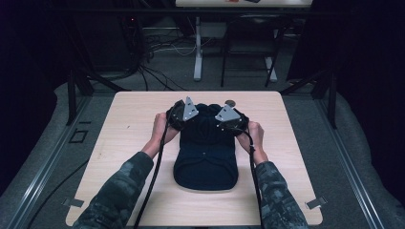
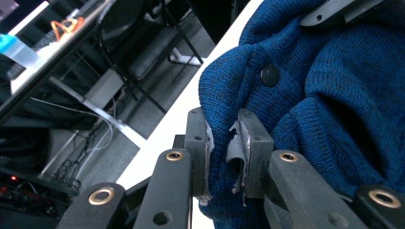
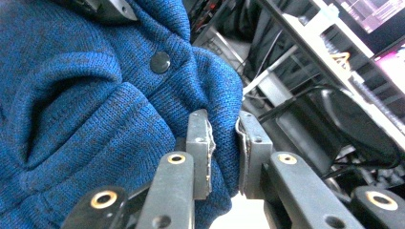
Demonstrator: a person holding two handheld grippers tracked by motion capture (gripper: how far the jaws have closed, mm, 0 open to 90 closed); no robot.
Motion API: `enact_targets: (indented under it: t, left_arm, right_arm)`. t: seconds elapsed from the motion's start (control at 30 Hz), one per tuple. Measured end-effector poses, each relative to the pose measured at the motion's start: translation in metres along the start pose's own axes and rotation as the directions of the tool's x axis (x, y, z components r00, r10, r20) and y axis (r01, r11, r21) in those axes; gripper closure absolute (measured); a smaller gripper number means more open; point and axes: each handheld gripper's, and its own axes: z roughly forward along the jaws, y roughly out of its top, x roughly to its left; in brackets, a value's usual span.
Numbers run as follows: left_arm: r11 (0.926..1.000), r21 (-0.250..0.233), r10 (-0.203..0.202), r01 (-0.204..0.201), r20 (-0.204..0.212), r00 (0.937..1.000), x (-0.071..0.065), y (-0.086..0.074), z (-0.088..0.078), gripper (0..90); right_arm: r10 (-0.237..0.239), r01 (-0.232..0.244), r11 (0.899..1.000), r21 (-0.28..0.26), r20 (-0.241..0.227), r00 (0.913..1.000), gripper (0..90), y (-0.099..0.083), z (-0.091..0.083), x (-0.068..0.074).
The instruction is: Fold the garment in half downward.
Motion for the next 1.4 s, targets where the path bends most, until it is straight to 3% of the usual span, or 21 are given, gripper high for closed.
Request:
enact_targets:
  t: [0.2,0.4,0.47,0.67,0.83,0.87,1.0,1.03,1.1,1.13,1.17,1.23,1.27,1.3,1.4]
  left_arm:
    - [0.9998,-0.019,0.009,-0.010,-0.024,0.9997,0.001,0.006,-0.004,77.5]
    - [0.9975,-0.054,0.042,-0.045,-0.064,0.9971,0.000,0.014,-0.013,77.5]
    - [0.9955,-0.075,0.053,-0.059,-0.079,0.9954,0.000,0.017,-0.017,77.6]
    - [0.9873,-0.119,0.091,-0.106,-0.127,0.9877,-0.001,0.026,-0.027,77.6]
    - [0.9838,-0.131,0.102,-0.122,-0.150,0.9834,0.007,0.040,-0.030,77.6]
    - [0.9812,-0.141,0.108,-0.132,-0.164,0.9805,0.008,0.043,-0.031,77.6]
    - [0.9676,-0.206,0.101,-0.145,-0.212,0.9721,0.010,0.052,-0.043,77.7]
    - [0.9653,-0.216,0.099,-0.146,-0.215,0.9716,0.007,0.051,-0.046,77.7]
    - [0.9558,-0.234,0.119,-0.178,-0.247,0.9618,-0.006,0.042,-0.050,77.8]
    - [0.9552,-0.235,0.121,-0.180,-0.244,0.9622,-0.013,0.034,-0.050,77.8]
    - [0.9553,-0.232,0.127,-0.184,-0.240,0.9624,-0.020,0.026,-0.049,77.8]
    - [0.9609,-0.221,0.119,-0.167,-0.216,0.9692,-0.034,0.011,-0.046,77.9]
    - [0.9631,-0.212,0.121,-0.166,-0.210,0.9702,-0.041,0.003,-0.044,77.9]
    - [0.9688,-0.204,0.102,-0.141,-0.189,0.9767,-0.048,-0.003,-0.041,77.9]
    - [0.9748,-0.185,0.096,-0.125,-0.158,0.9828,-0.061,-0.016,-0.037,78.0]
  right_arm:
    - [0.008,-0.007,0.999,-0.031,0.030,0.9995,78.0,0.003,-0.002,-0.001]
    - [-0.019,0.025,0.997,-0.067,0.082,0.9965,78.0,0.008,-0.010,-0.002]
    - [-0.029,0.040,0.995,-0.090,0.120,0.9923,78.0,0.011,-0.017,-0.002]
    - [-0.034,0.061,0.986,-0.153,0.177,0.9836,78.1,0.013,-0.028,-0.002]
    - [-0.062,0.101,0.981,-0.165,0.227,0.9719,78.2,0.023,-0.033,-0.007]
    - [-0.063,0.104,0.980,-0.170,0.230,0.9712,78.2,0.026,-0.034,-0.010]
    - [-0.061,0.130,0.967,-0.221,0.294,0.9539,78.4,0.037,-0.045,-0.018]
    - [-0.054,0.131,0.962,-0.240,0.305,0.9509,78.4,0.037,-0.049,-0.017]
    - [-0.050,0.142,0.955,-0.261,0.329,0.9429,78.5,0.031,-0.056,-0.008]
    - [-0.068,0.161,0.952,-0.261,0.332,0.9409,78.5,0.027,-0.058,-0.001]
    - [-0.075,0.166,0.951,-0.261,0.324,0.9431,78.5,0.021,-0.060,0.007]
    - [-0.084,0.164,0.952,-0.257,0.296,0.9514,78.5,0.009,-0.061,0.021]
    - [-0.079,0.150,0.957,-0.250,0.273,0.9588,78.6,-0.001,-0.061,0.029]
    - [-0.082,0.146,0.960,-0.239,0.259,0.9624,78.5,-0.008,-0.060,0.036]
    - [-0.067,0.110,0.971,-0.213,0.198,0.9779,78.5,-0.023,-0.060,0.049]
